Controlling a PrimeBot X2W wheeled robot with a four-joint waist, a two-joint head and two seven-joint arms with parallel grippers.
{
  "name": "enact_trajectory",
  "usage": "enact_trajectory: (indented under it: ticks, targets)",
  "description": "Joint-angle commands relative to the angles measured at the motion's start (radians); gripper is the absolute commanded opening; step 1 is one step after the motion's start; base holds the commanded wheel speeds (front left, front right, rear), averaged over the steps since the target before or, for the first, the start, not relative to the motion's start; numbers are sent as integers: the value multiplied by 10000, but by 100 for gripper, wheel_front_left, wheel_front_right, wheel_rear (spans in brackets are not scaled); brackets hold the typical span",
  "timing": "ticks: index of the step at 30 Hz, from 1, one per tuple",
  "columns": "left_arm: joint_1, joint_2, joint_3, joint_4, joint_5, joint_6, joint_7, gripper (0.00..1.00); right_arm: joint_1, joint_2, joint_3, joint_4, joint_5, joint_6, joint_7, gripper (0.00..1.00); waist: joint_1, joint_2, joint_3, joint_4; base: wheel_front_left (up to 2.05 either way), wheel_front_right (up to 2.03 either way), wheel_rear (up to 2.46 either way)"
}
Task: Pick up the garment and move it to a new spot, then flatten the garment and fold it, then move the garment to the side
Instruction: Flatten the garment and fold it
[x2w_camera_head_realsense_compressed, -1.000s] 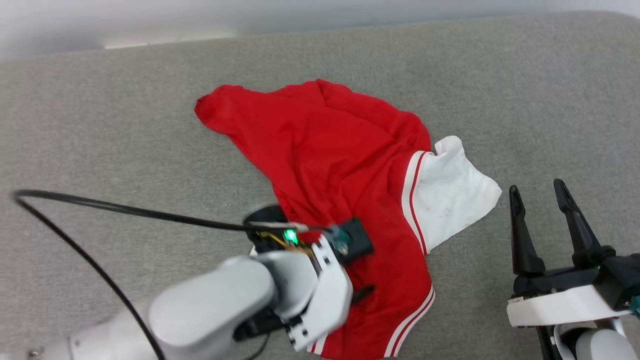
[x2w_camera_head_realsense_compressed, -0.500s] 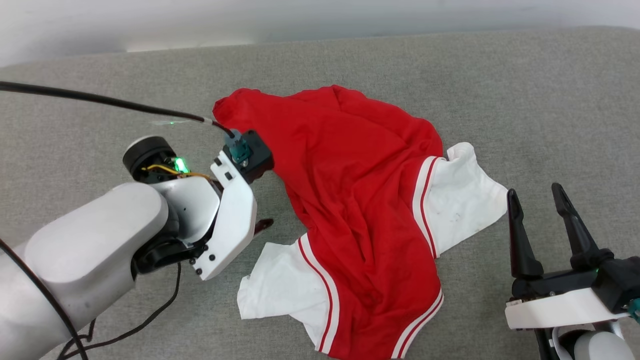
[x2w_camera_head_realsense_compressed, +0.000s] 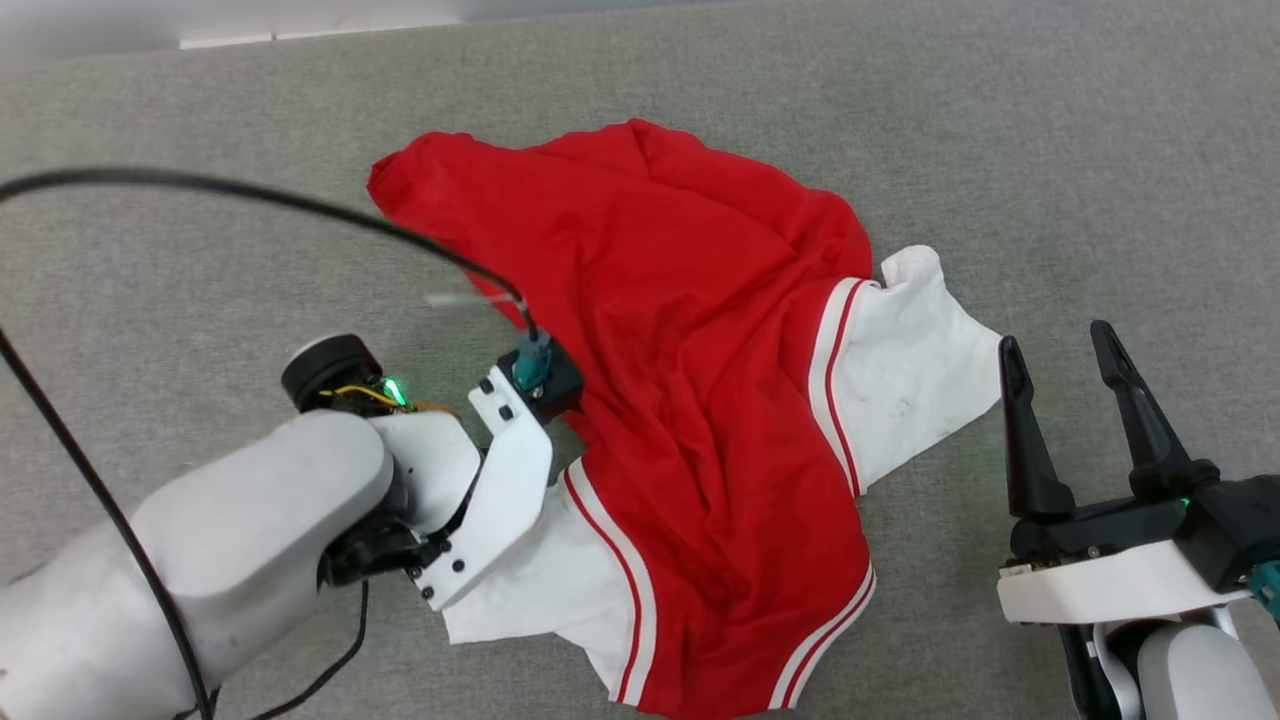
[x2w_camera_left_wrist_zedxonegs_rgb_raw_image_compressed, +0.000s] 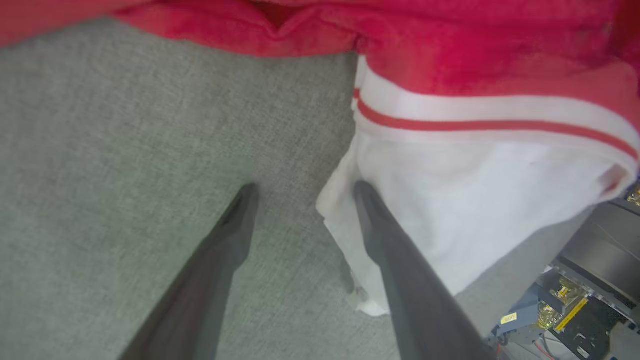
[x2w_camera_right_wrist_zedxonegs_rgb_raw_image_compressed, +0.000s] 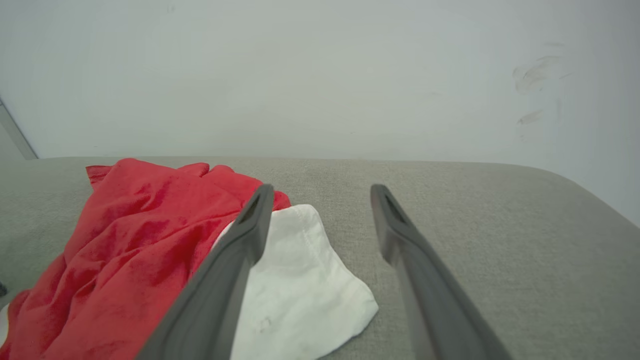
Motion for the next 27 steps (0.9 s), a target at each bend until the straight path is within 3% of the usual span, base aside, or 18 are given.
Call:
enact_trajectory:
  ticks: [1,2,3,4,5,15,20,27]
  targets:
    - [606,-131,-96,-197,307,-12,563,100,-142,-41,-39,11,-50,-7,-18,100,-1,0,173,-161,0,0,0]
    - [783,-125,-132,-264,423,-12,759,100,-168,-38,-55,14,-50,-7,-18,100,-1,0,194,-182,0,0,0]
    - [916,-101,-177,-319,520,-14,918,93,-190,-35,-72,15,-51,-7,-18,100,-1,0,210,-196,0,0,0]
    - [991,-90,-202,-372,592,-20,976,40,-200,-30,-85,23,-59,-7,-18,100,-1,0,216,-201,0,0,0]
    - [1049,-79,-210,-397,635,-28,988,0,-203,-22,-103,30,-51,-7,-18,100,-1,0,212,-199,0,0,0]
    - [-887,690,282,105,171,12,-888,0,15,52,-250,-52,-80,-7,-18,100,-1,0,-8,81,0,0,0]
    - [-1725,1331,244,877,674,10,-1244,0,-138,26,-172,-130,-50,-7,-18,100,-1,0,150,-13,0,0,0]
    - [-1813,1041,160,2909,1300,10,-2371,0,-281,41,-55,-113,-42,-7,-18,100,-1,0,463,-384,0,0,0]
